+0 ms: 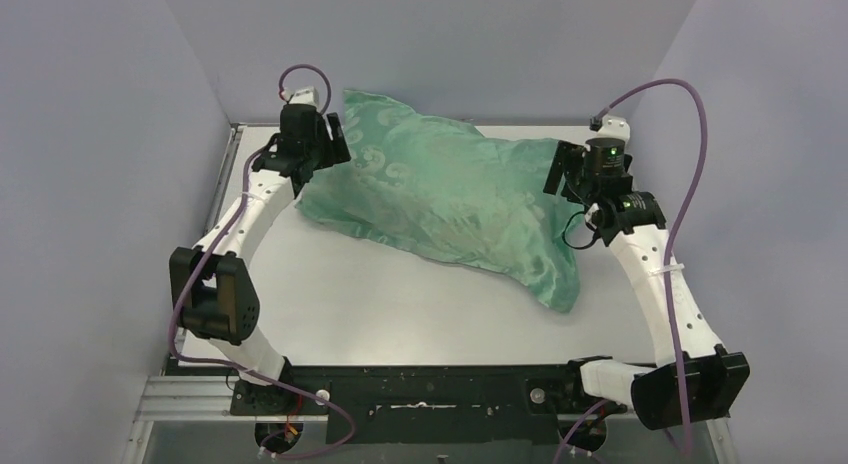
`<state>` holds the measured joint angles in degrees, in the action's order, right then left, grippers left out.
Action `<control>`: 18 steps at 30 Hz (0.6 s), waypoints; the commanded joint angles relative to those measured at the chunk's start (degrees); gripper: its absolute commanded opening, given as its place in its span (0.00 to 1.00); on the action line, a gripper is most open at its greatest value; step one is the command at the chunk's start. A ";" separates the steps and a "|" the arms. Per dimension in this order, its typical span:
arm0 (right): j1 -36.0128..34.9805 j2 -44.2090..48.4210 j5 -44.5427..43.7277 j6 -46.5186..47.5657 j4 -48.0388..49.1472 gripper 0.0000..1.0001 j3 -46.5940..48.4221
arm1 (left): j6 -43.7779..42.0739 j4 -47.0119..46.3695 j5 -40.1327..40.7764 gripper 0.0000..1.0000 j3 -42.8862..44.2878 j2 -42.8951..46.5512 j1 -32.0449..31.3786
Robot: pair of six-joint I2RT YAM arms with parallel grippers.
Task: Put the pillow into the pillowcase
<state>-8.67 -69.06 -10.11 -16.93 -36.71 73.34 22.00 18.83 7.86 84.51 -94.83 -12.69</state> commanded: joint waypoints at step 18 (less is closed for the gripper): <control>5.66 -13.69 -7.71 -2.82 8.59 0.72 -9.95 | 3.50 -7.53 -22.70 0.23 -4.58 -7.93 0.14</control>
<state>-6.00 -81.76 -4.89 -21.56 -26.17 61.06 22.04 19.18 -2.61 81.73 -104.18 -12.91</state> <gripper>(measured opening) 0.722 0.232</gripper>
